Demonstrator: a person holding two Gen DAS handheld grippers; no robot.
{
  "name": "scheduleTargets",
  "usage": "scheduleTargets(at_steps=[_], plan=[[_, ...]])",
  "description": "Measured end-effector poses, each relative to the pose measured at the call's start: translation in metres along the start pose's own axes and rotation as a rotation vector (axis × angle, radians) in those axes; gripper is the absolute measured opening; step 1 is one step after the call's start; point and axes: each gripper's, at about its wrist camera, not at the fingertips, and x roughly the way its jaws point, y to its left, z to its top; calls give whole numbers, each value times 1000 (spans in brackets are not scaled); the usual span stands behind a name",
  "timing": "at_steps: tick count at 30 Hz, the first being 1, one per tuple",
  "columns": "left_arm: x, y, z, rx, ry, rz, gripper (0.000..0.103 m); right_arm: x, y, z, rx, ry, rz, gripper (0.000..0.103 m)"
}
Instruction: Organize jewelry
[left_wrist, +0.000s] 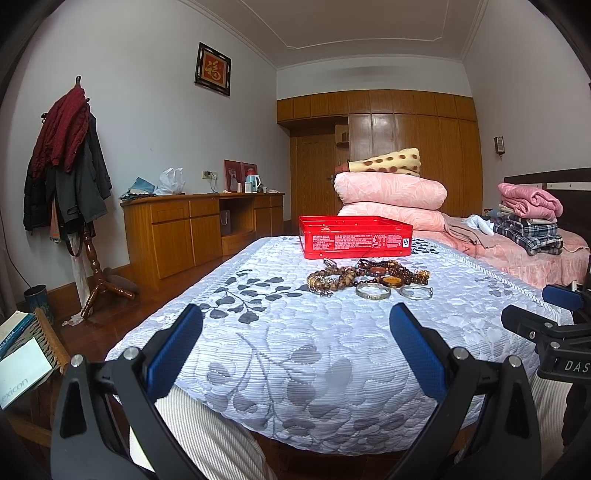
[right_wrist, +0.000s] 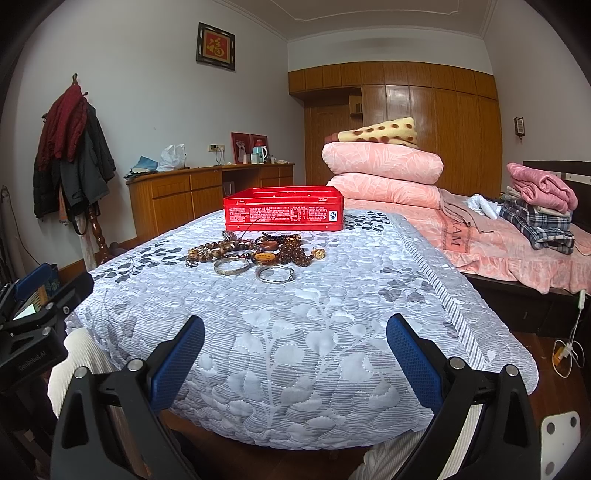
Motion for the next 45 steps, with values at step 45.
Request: scheduleTargets(at_steps=[45], plan=[[72,-4,36,-1,166,-80,98,61,-29,43,71,119,75,88]])
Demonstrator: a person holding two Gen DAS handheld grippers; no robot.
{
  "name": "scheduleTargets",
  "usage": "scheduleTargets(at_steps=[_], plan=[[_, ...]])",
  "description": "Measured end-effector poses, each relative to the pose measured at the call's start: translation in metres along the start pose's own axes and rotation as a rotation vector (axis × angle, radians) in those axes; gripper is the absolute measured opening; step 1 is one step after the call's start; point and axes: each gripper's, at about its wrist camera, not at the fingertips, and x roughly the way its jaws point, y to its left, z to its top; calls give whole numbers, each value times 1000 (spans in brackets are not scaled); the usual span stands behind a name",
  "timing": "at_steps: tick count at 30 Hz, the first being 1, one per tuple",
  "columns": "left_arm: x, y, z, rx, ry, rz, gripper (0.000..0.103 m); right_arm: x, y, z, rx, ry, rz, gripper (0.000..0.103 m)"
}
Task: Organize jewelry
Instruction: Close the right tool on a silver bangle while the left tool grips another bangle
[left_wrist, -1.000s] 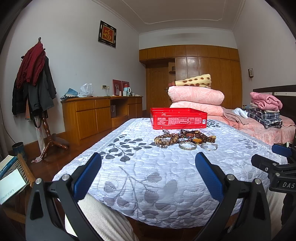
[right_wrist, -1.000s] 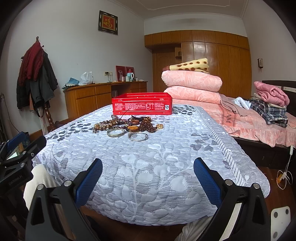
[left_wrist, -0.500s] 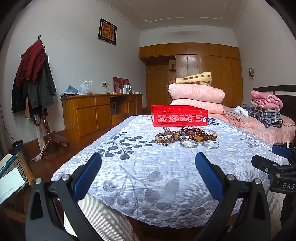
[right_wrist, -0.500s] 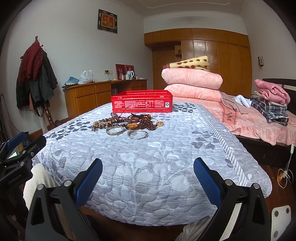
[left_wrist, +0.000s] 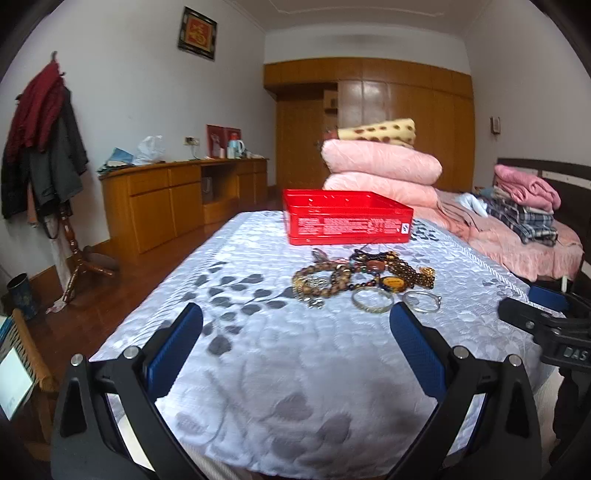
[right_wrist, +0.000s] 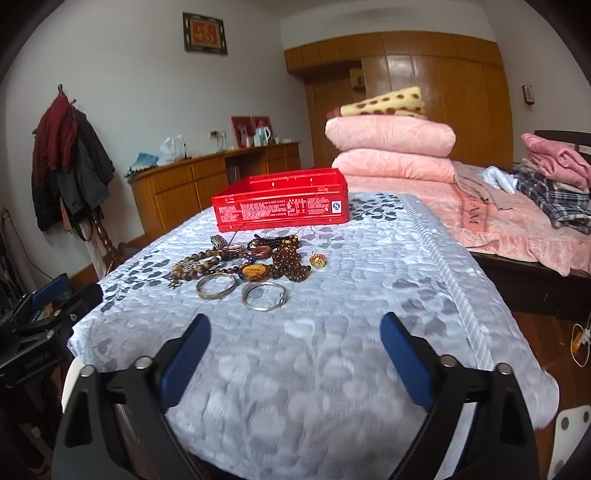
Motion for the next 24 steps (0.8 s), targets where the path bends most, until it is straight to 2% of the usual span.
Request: scheduleTargets(at_steps=[2,6,11,14,18,21,24], plan=[[10,-2,4,5,21,-3,98,12,-1,7,3,33,22,87],[33,-4,9,-3,88,-21,98,40,2,14,-2,119,72,73],[60,-3,16,-2,158,-27,98,67,5,20,10,210,86,72],[73,-3,19,-13,208,-55,95,80,6,23,18,266,112,70],[87,-3,18,-28,269,-100,82,94,10,25,2,313,91,70],[95,-2,18,-35,302,-110,81,102,14,28,-30,331,72,68],[101,-2,20,-42,313,-112,81,106,19,29,-69,342,51,58]])
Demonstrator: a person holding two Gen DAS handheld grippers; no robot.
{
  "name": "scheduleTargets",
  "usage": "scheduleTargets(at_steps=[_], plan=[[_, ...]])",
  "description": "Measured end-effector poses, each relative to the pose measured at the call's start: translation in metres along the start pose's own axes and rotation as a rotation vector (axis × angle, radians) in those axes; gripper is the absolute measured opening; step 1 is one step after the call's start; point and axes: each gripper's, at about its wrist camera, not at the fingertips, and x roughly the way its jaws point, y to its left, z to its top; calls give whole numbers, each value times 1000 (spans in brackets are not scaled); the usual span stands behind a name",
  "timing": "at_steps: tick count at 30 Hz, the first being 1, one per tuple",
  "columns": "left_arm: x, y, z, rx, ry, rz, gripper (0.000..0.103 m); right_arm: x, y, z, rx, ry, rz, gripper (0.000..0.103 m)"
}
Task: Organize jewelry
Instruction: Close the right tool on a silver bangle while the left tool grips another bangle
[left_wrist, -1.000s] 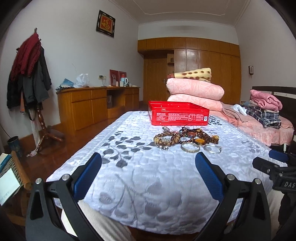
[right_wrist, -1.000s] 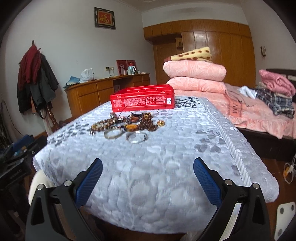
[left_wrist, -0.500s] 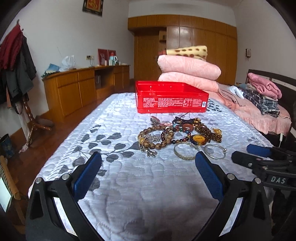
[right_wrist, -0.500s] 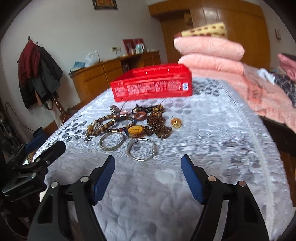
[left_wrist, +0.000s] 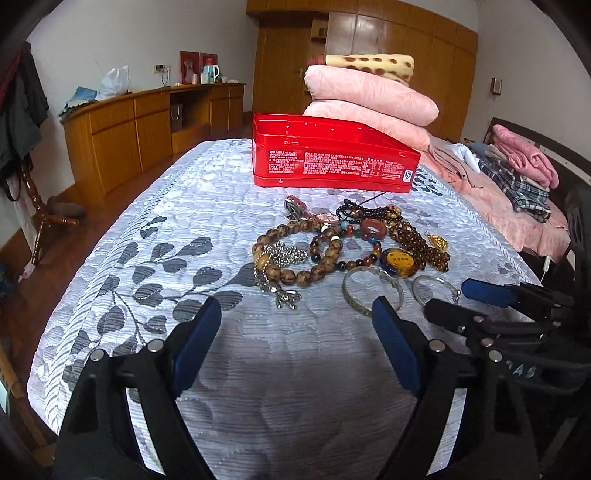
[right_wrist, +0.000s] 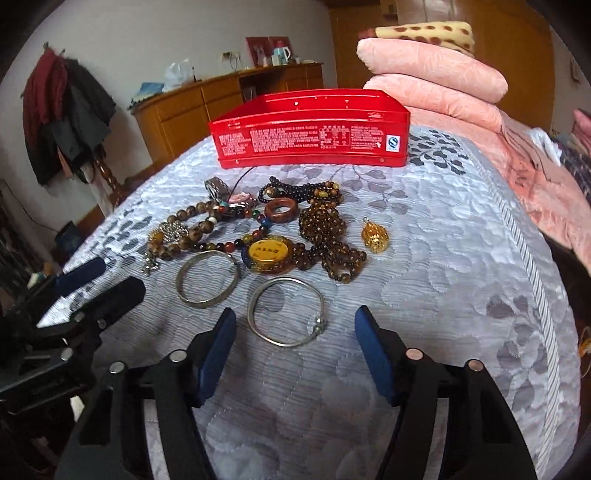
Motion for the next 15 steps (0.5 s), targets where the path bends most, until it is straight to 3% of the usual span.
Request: scheduleTargets(at_steps=[5,15], plan=[[5,-8,6,4,24,-27,81,4,11,3,-59,10,-25,46],[22,-38,8,53,71,-65,81,-7,-22,4,15,11,-49,46]])
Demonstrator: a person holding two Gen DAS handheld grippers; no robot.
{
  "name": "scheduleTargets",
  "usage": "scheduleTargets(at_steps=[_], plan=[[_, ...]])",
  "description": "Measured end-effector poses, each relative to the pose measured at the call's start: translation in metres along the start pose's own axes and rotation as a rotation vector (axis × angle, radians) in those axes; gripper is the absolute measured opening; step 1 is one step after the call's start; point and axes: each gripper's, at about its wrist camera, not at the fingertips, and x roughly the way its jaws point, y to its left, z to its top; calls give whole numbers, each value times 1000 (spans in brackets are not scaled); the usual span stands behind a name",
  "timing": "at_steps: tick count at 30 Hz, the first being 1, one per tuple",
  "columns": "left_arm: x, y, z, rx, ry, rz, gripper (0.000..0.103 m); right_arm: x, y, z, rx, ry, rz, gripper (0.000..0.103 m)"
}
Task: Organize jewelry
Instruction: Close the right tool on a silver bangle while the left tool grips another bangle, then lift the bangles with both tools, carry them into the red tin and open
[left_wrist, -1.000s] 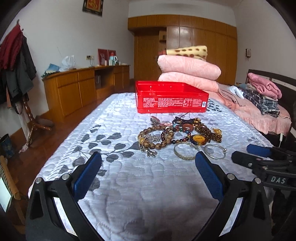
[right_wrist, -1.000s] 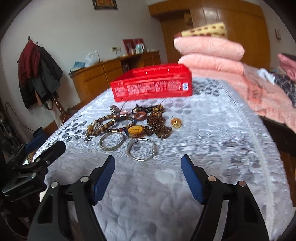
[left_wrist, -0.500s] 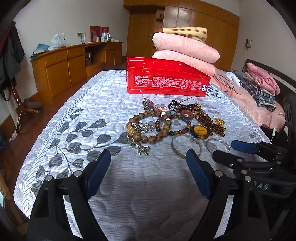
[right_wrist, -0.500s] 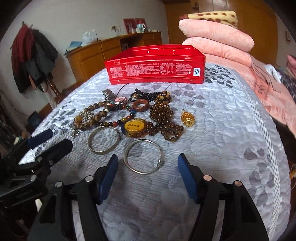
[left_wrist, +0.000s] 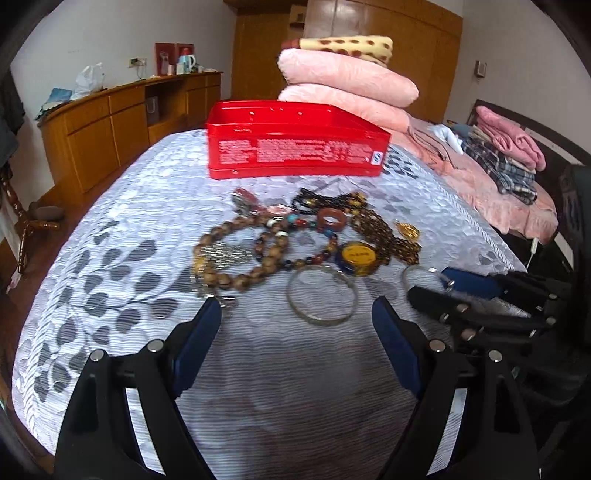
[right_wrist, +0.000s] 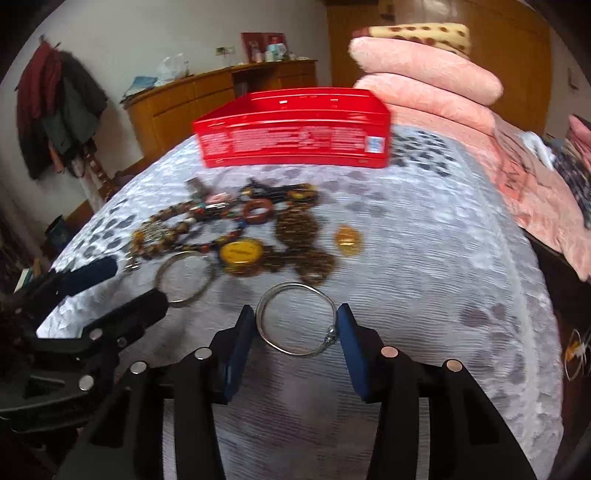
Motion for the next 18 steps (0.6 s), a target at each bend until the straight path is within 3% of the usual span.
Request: scheduleTargets(at_steps=[5,7,14,18], plan=[[16,-13,5,21,31,-2,80,-7,-28,-1,54,-14,-19,46],[20,-15,5,21,51,-5,70,-8,-35,-1,65,-16,-14,46],[30,-20,12,24,91,14,68,-4,-43,-2,73,-24,22,46],[31,-16,13,9,87,31,53,-3,-41,-3,65,-24,23,46]])
